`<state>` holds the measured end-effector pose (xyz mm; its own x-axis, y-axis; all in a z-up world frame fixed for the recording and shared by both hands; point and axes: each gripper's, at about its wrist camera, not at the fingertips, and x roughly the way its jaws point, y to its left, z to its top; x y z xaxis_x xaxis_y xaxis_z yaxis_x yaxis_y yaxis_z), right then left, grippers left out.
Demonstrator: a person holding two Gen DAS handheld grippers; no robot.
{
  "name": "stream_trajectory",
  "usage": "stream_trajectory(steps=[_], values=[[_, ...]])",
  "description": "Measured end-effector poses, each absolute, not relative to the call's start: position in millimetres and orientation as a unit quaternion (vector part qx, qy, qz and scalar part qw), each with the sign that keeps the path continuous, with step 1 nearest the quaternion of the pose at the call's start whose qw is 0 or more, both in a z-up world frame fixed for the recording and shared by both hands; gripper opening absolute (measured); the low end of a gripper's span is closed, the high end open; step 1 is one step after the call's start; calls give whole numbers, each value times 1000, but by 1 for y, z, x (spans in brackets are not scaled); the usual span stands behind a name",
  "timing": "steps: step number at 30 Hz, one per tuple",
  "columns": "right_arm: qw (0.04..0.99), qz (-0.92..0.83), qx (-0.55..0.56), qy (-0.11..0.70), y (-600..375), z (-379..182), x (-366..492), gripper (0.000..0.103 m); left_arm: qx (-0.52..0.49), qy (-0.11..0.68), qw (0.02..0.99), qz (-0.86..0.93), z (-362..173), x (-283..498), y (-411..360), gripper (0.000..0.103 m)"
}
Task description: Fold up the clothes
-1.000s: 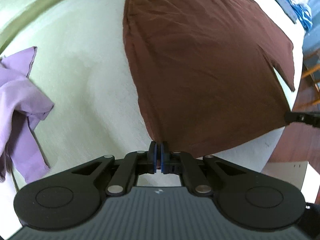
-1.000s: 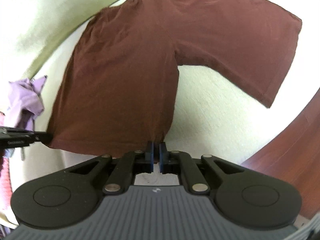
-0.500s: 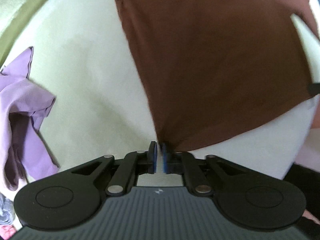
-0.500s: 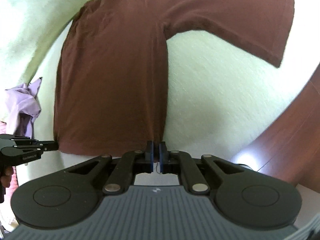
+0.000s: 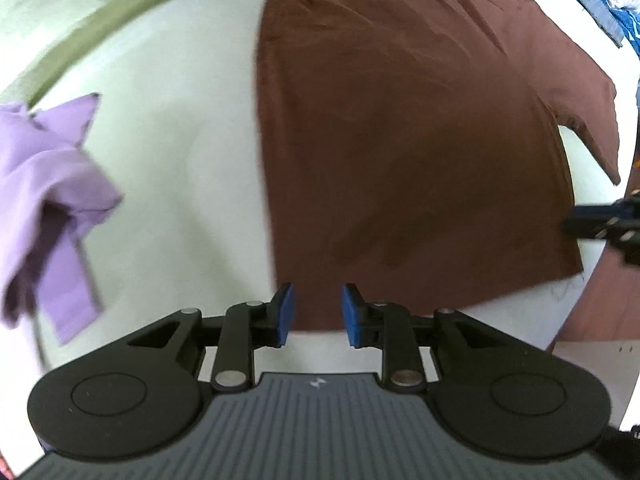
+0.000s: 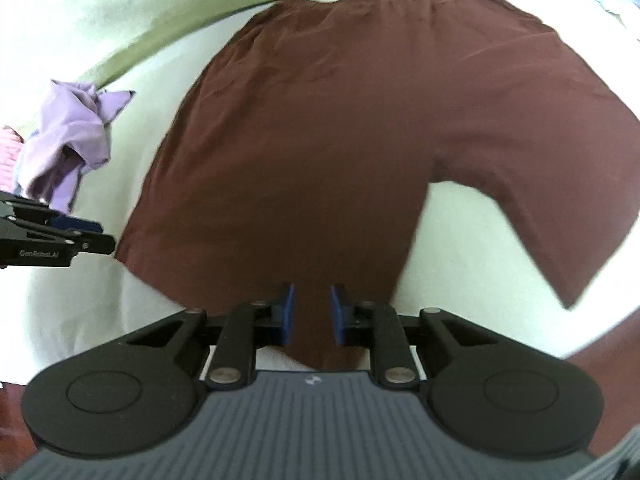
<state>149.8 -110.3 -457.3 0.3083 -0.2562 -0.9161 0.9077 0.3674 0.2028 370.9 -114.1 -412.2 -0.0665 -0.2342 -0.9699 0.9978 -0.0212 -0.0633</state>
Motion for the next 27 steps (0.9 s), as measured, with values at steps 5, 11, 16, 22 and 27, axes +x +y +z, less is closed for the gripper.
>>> stream_trajectory(steps=[5,11,16,22,27], values=[[697,-386,383,468,-100,-460,153,18,418,499,534,-540,-422,374,-96,33],[747,-375,298,461,-139,-412,165,21,392,478,571,-541,-388,389,-109,33],[802,-351,226,428,-219,-384,191,25,339,457,614,-547,-367,390,-195,33],[845,-287,175,417,-309,-376,211,26,336,416,637,-556,-364,388,-280,36],[865,-235,151,416,-369,-385,217,28,326,409,650,-551,-370,389,-330,37]])
